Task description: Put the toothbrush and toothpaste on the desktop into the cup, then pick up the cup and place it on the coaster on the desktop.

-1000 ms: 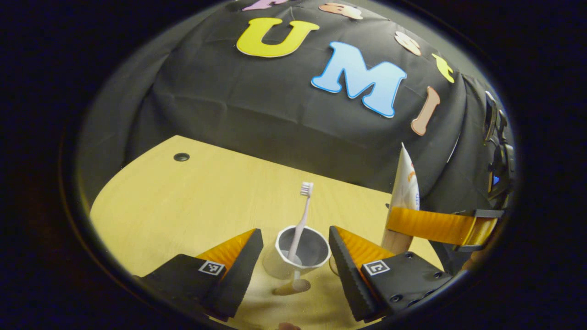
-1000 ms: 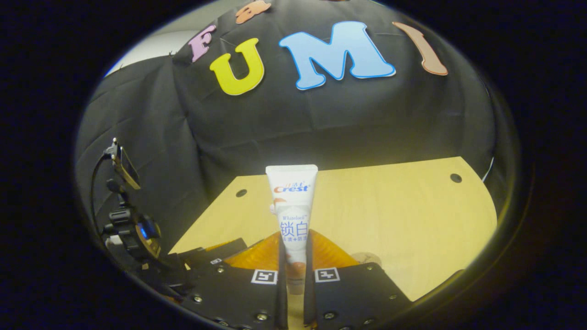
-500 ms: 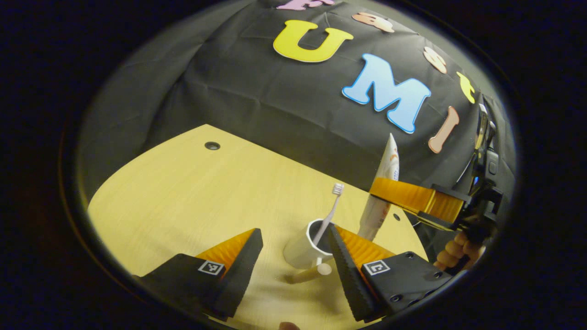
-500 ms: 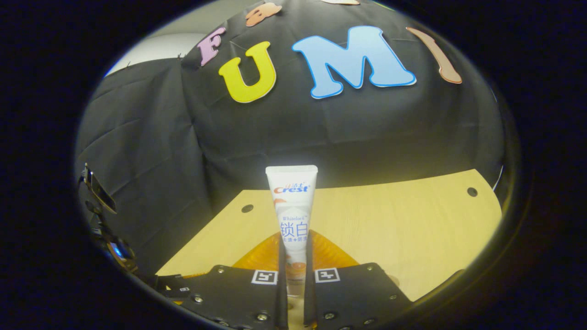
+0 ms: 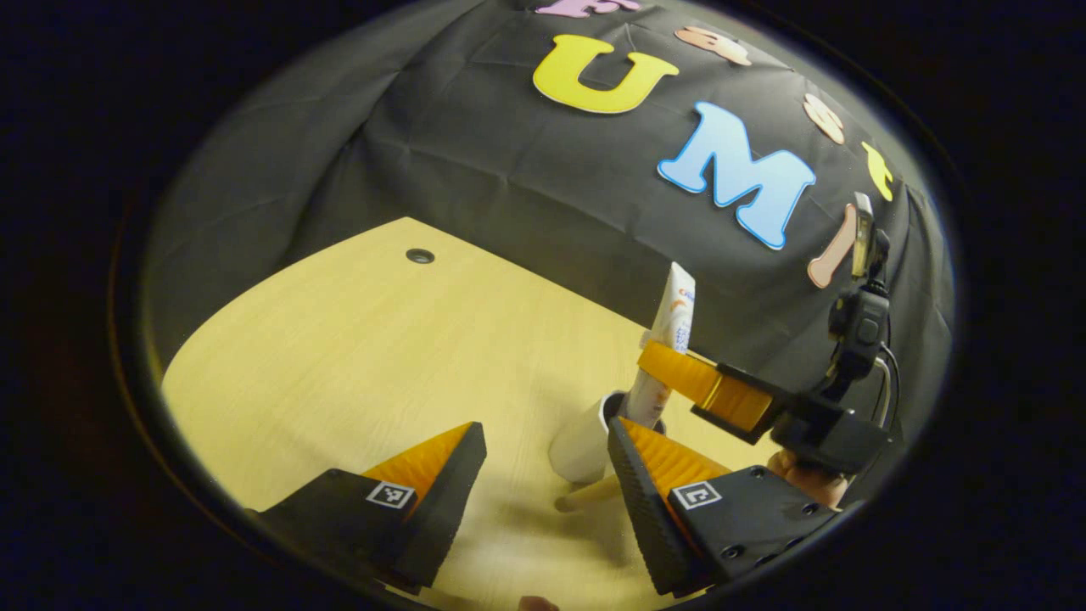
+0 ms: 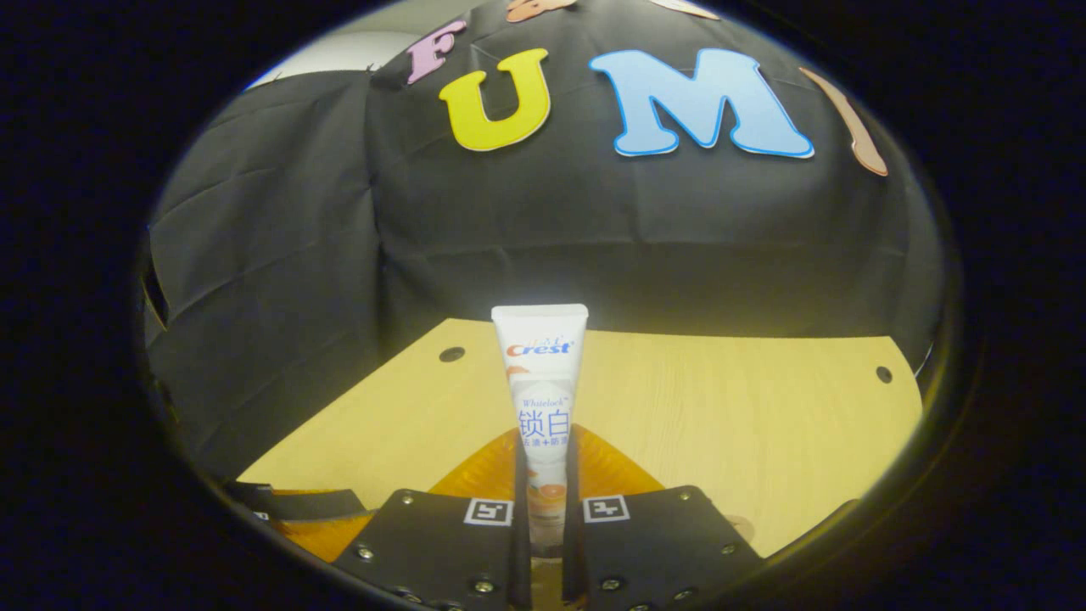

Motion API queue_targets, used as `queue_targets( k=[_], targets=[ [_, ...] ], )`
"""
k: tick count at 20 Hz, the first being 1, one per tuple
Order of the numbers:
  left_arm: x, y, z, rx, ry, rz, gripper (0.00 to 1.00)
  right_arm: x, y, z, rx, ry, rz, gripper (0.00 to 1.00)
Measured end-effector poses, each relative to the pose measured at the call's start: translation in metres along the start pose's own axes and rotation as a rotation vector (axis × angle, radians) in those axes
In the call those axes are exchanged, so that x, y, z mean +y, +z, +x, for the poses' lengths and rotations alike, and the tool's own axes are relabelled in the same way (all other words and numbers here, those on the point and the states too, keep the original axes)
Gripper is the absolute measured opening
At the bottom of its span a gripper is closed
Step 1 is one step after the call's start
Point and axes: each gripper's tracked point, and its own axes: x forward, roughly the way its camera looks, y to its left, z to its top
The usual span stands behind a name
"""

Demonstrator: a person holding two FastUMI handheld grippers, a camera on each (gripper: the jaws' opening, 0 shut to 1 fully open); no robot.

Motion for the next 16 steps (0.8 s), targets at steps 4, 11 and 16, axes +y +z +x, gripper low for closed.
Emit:
queue_targets(
  k=[4,11,16],
  targets=[
    [0.002,0.000,-0.003,0.002,0.008,0.008,0.94,0.000,-0.012,-0.006,0.027,-0.008,-0.045,0.21],
    [0.000,-0.004,-0.005,0.021,0.010,0.027,0.95,0.001,-0.016,-0.021,0.048,0.000,-0.065,0.50],
    [-0.004,-0.006,-0.008,0.033,0.006,0.045,0.94,-0.001,-0.008,-0.031,0.049,0.011,-0.020,0.76]
  ],
)
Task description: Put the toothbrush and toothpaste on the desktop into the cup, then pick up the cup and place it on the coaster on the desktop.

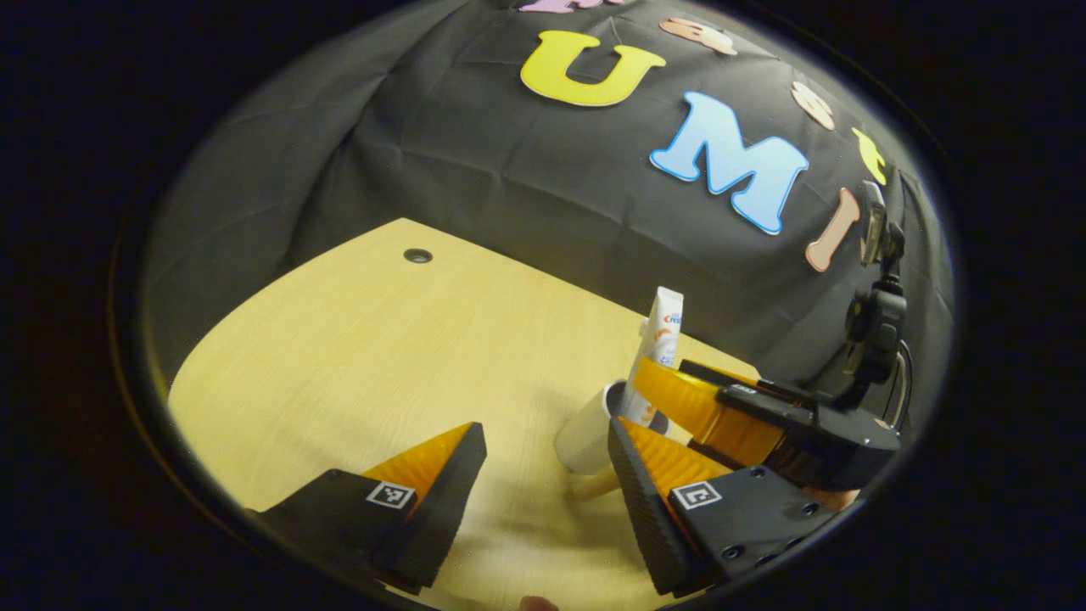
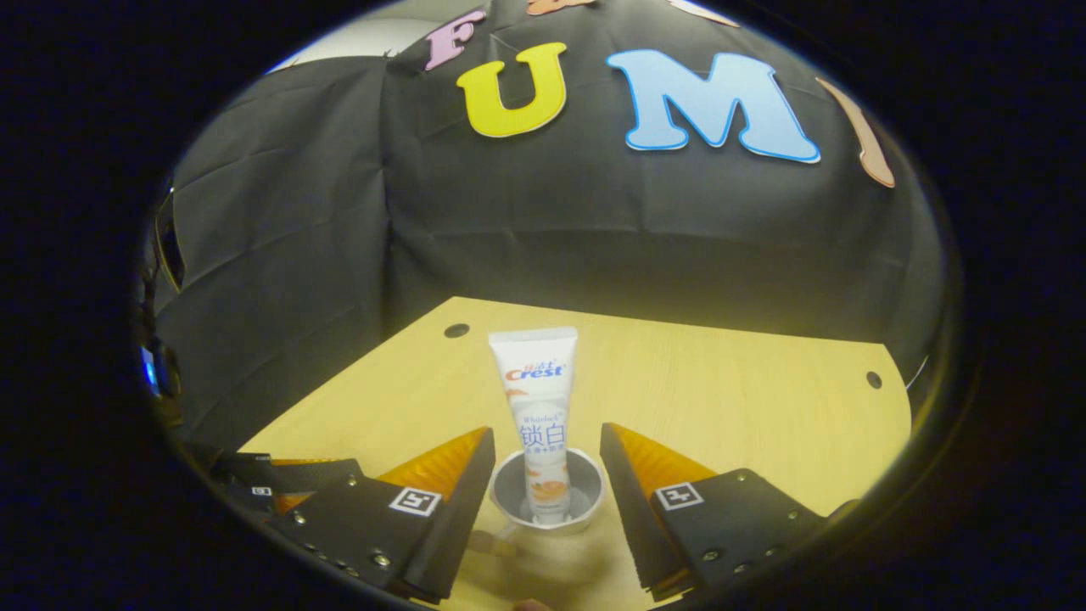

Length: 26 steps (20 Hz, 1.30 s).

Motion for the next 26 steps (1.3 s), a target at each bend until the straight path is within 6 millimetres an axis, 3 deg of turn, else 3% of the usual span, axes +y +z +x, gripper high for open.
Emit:
queue_targets(
  k=[8,16,19,21,22,26],
  targets=[
    [-0.032,-0.015,0.003,0.084,-0.045,0.046,0.95,-0.033,0.030,-0.040,-0.055,-0.059,0.067,0.76],
    [-0.064,-0.041,0.017,0.239,-0.067,0.184,0.96,-0.075,0.036,-0.070,-0.067,-0.153,0.077,0.76],
    [-0.069,-0.056,0.028,0.327,-0.058,0.225,0.98,-0.083,0.030,-0.078,-0.055,-0.159,0.084,0.76],
    [-0.069,-0.065,0.035,0.396,-0.049,0.245,0.94,-0.090,0.024,-0.082,-0.038,-0.167,0.095,0.76],
    [-0.068,-0.068,0.039,0.426,-0.040,0.261,0.98,-0.094,0.021,-0.083,-0.028,-0.171,0.101,0.76],
    [-0.059,-0.076,0.055,0.514,0.008,0.334,0.96,-0.108,0.007,-0.087,0.013,-0.185,0.135,0.76]
  ],
)
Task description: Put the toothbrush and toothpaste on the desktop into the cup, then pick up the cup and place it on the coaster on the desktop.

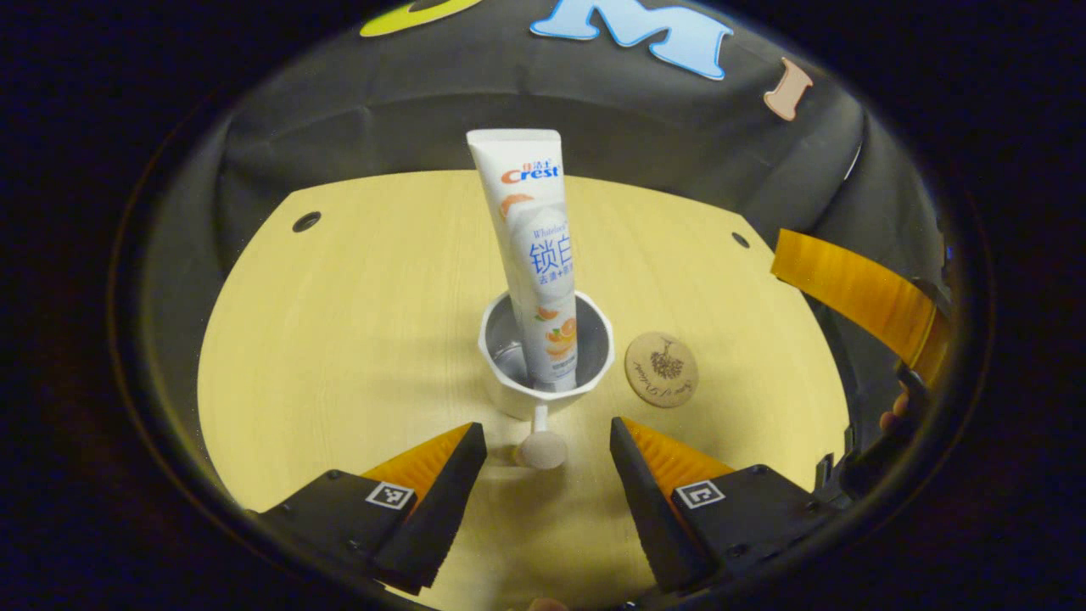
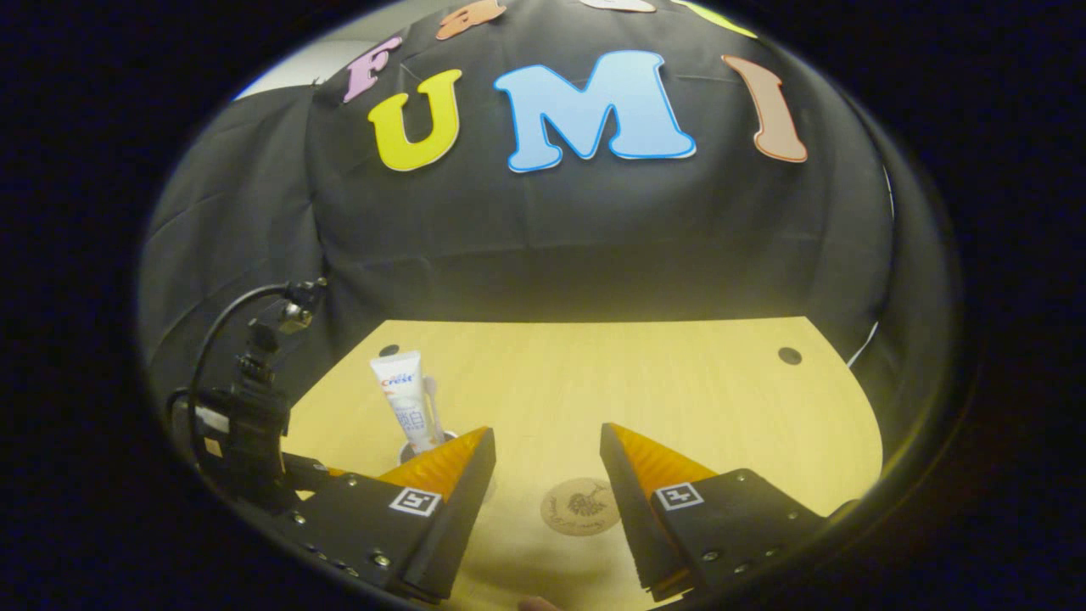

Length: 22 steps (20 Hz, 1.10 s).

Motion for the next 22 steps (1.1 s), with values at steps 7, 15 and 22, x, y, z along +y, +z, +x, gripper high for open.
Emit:
queue_targets(
  k=[7,15,22],
  targets=[
    [0.004,-0.007,0.027,0.122,0.022,0.051,0.96,-0.026,-0.013,-0.002,0.035,-0.034,0.033,0.77],
    [0.019,-0.009,0.051,0.195,0.050,0.051,0.83,-0.035,-0.021,-0.005,0.048,-0.054,0.049,0.76],
    [0.018,-0.013,0.054,0.213,0.056,0.051,0.55,-0.038,-0.020,-0.007,0.044,-0.074,0.068,0.76]
  ],
)
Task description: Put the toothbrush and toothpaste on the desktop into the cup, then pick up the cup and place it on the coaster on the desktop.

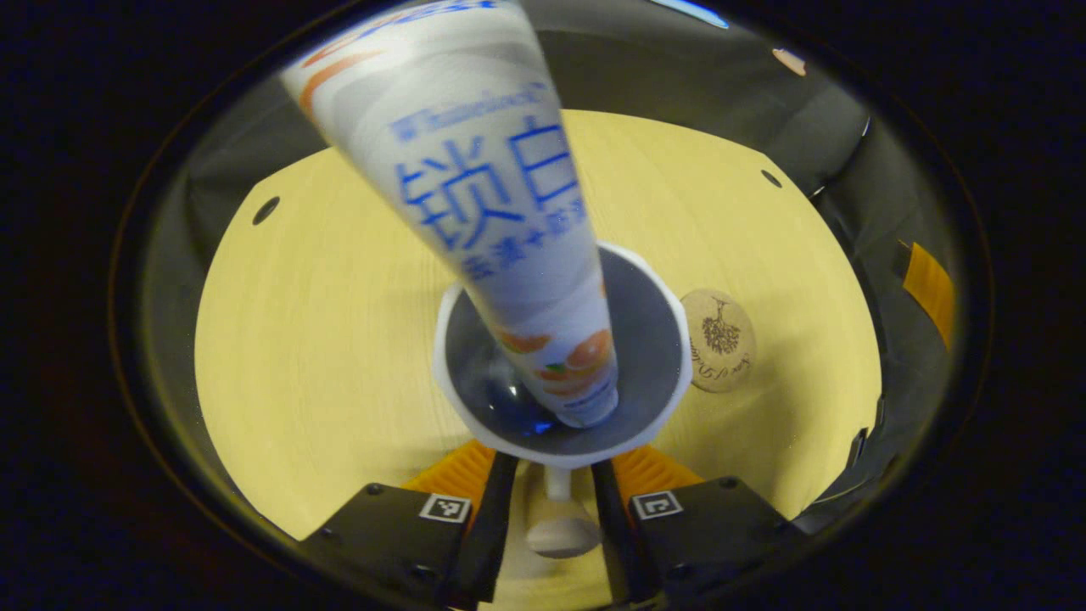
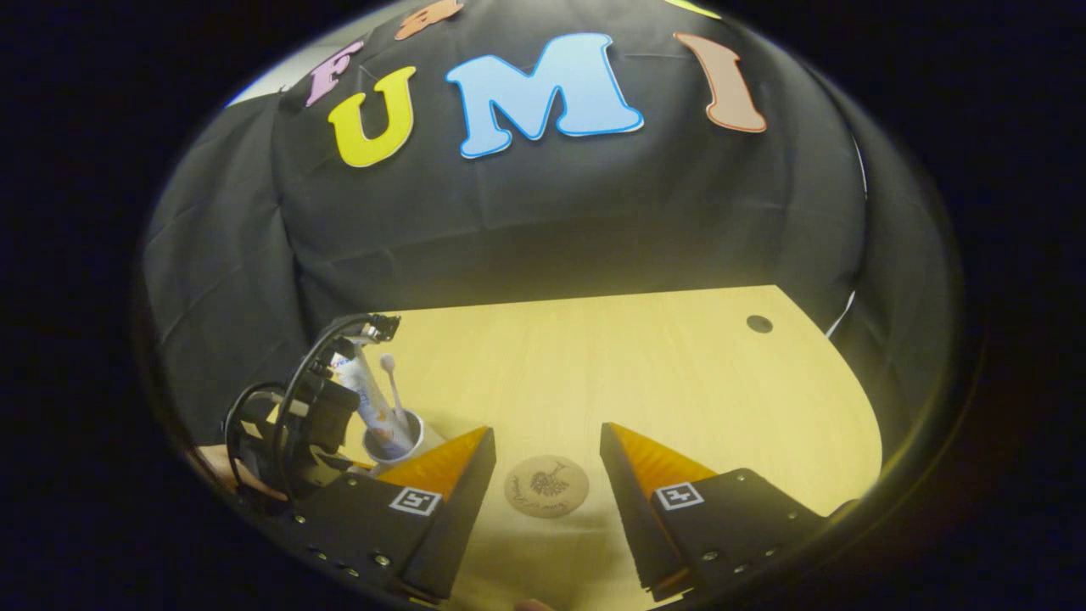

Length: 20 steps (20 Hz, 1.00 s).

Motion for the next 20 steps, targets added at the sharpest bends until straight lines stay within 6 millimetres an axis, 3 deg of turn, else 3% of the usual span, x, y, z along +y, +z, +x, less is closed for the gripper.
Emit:
queue_targets(
  k=[1,2,3,4,6,7,16,20],
  targets=[
    [0.002,0.000,-0.001,0.005,0.011,0.000,0.45,-0.001,-0.001,-0.001,0.001,-0.004,0.002,0.76],
    [0.005,-0.002,-0.001,0.006,0.014,0.007,0.49,-0.001,-0.001,-0.001,0.001,-0.007,0.005,0.76],
    [0.006,-0.001,-0.003,0.003,0.032,0.021,0.38,-0.002,-0.002,-0.001,0.001,-0.009,0.008,0.76],
    [0.009,-0.002,-0.001,0.003,0.049,0.039,0.45,-0.003,-0.003,-0.002,0.002,-0.012,0.011,0.76],
    [0.008,-0.002,0.000,-0.005,0.060,0.075,0.43,-0.004,-0.004,-0.003,0.004,-0.017,0.019,0.76],
    [0.008,-0.002,0.000,-0.013,0.060,0.082,0.36,-0.005,-0.005,-0.003,0.005,-0.020,0.024,0.76],
    [0.009,0.005,-0.001,-0.100,0.062,0.068,0.35,-0.018,-0.006,-0.006,0.002,-0.058,0.048,0.76],
    [-0.007,0.014,-0.013,-0.126,0.046,0.111,0.35,-0.019,-0.007,-0.007,-0.001,-0.059,0.054,0.76]
  ],
)
